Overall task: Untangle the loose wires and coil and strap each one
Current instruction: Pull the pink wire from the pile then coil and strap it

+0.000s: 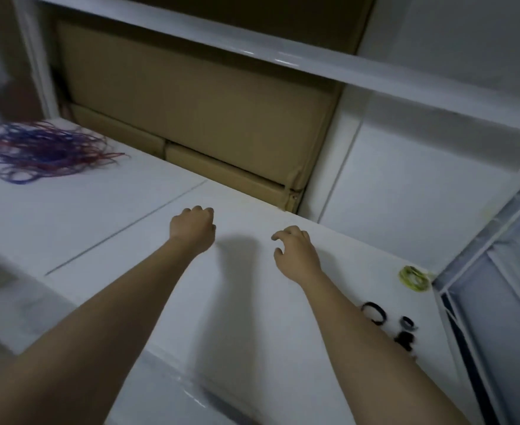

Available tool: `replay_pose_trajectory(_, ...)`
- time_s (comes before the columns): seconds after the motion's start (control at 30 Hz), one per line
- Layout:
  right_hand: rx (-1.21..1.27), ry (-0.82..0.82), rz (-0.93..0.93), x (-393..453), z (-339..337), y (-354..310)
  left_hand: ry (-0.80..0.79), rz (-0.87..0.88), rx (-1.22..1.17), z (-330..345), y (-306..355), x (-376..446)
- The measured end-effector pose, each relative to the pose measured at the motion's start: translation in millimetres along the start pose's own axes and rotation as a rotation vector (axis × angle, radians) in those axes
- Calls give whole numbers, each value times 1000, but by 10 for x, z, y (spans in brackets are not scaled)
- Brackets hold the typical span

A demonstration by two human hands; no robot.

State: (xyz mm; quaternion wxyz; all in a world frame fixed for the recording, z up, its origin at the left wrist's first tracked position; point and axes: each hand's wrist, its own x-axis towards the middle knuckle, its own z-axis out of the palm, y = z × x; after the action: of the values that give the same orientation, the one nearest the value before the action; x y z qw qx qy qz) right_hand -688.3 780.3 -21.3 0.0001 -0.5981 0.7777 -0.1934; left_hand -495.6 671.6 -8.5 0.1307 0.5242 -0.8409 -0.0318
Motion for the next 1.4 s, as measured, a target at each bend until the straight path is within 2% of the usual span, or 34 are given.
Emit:
replay_pose_trajectory(0.2, 175, 4, -115, 385, 415, -1352, 90, -185, 118, -591, -1194, -235)
replay_pose_trajectory(0.47, 245, -51, -288, 1130, 967, -3097, 187, -363, 176, -1200, -3005, -95)
replay_pose_trajectory(0.77, 284, 27, -361, 2320, 1512, -4966, 221, -376, 222, -1652, -5077, 691)
replay_pose_trajectory(1.0, 221, 19, -392, 3351, 1894, -5709, 185, -321, 182, -1660, -6073, 1486)
replay_pose_trajectory(1.23, 223, 53, -333, 4721, 2381, -6014, 159, -231, 200, -1608, -6894, 2557)
replay_pose_trajectory(1.33, 226, -40, -326, 5259, 2666, -6152, 110, -202, 197, -1568, -7138, 3042)
replay_pose_trajectory(1.4, 242, -172, -331, 5535, 2857, -6233, 94, -154, 179, -1454, -7240, 3318)
